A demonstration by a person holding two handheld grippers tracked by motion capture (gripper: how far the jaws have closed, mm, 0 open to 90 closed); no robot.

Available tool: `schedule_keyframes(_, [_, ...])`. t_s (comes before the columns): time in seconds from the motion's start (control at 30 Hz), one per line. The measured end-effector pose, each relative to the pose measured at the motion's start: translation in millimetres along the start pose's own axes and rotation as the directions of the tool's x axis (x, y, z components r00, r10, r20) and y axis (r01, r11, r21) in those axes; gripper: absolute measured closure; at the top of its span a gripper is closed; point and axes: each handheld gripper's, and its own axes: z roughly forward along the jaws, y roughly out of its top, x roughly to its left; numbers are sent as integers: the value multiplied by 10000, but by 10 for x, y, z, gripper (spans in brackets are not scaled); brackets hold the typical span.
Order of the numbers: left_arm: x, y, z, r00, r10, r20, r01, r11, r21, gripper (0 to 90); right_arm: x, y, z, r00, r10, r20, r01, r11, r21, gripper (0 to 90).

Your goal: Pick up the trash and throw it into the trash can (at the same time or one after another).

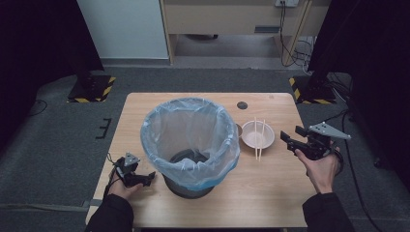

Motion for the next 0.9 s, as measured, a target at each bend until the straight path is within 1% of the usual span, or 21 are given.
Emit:
schedule_keyframes(0.1, [0, 0, 0, 10000, 1, 0, -1, 10000, 1, 0, 19, 48, 23, 10000, -40, 5, 40, 10000, -65, 330])
schedule_keyframes(0.17, [0, 0, 0, 10000, 3, -1, -3, 10000, 1, 0, 26, 94, 52, 10000, -28, 95, 30, 9998, -211, 326])
schedule_keyframes(0.3, [0, 0, 0, 10000, 4, 0, -4, 10000, 3, 0, 14, 203, 137, 9998, -38, 216, 45, 9995, -322, 319])
schedule_keyframes(0.33, [0, 0, 0, 10000, 2, -2, -2, 10000, 1, 0, 12, 233, 180, 9996, -179, 199, 185, 9993, -317, 352])
schedule_keyframes(0.4, [0, 0, 0, 10000, 2, -2, -2, 10000, 0, 0, 13, 258, 247, 9993, -296, 235, 300, 9994, -165, 354])
schedule_keyframes(0.43, [0, 0, 0, 10000, 2, -2, -2, 10000, 0, 0, 13, 258, 247, 9993, -296, 235, 300, 9994, -165, 354])
schedule_keyframes(0.47, [0, 0, 0, 10000, 3, 1, -3, 10000, 1, 0, 23, 272, 317, 9992, -318, 255, 318, 9995, -9, 354])
schedule_keyframes(0.57, [0, 0, 0, 10000, 0, 0, 0, 10000, 0, 0, 38, 276, 426, 9987, -466, 207, 461, 9987, 226, 371])
schedule_keyframes(0.63, [0, 0, 0, 10000, 3, -1, -3, 10000, 0, 0, 42, 273, 452, 9987, -472, 210, 466, 9986, 246, 379])
schedule_keyframes(0.67, [0, 0, 0, 10000, 3, -1, -3, 10000, 2, 0, 50, 255, 522, 9987, -416, 281, 408, 9988, 261, 387])
schedule_keyframes(0.7, [0, 0, 0, 10000, 0, -1, 0, 10000, 0, 0, 50, 255, 522, 9987, -416, 281, 408, 9988, 261, 382])
schedule_keyframes(0.73, [0, 0, 0, 10000, -1, 0, 1, 10000, 0, 0, 53, 223, 601, 9992, -143, 373, 133, 9995, 280, 390])
schedule_keyframes(0.77, [0, 0, 0, 10000, -1, 0, 1, 10000, 0, 0, 53, 223, 601, 9992, -143, 373, 133, 9995, 280, 390])
schedule_keyframes(0.83, [0, 0, 0, 10000, 1, 1, -1, 10000, 1, 0, 51, 182, 678, 9987, -59, 506, 39, 9993, 381, 419])
schedule_keyframes(0.9, [0, 0, 0, 10000, 3, 0, -3, 10000, 3, 0, 53, 132, 750, 9983, -71, 586, 38, 9985, 550, 451])
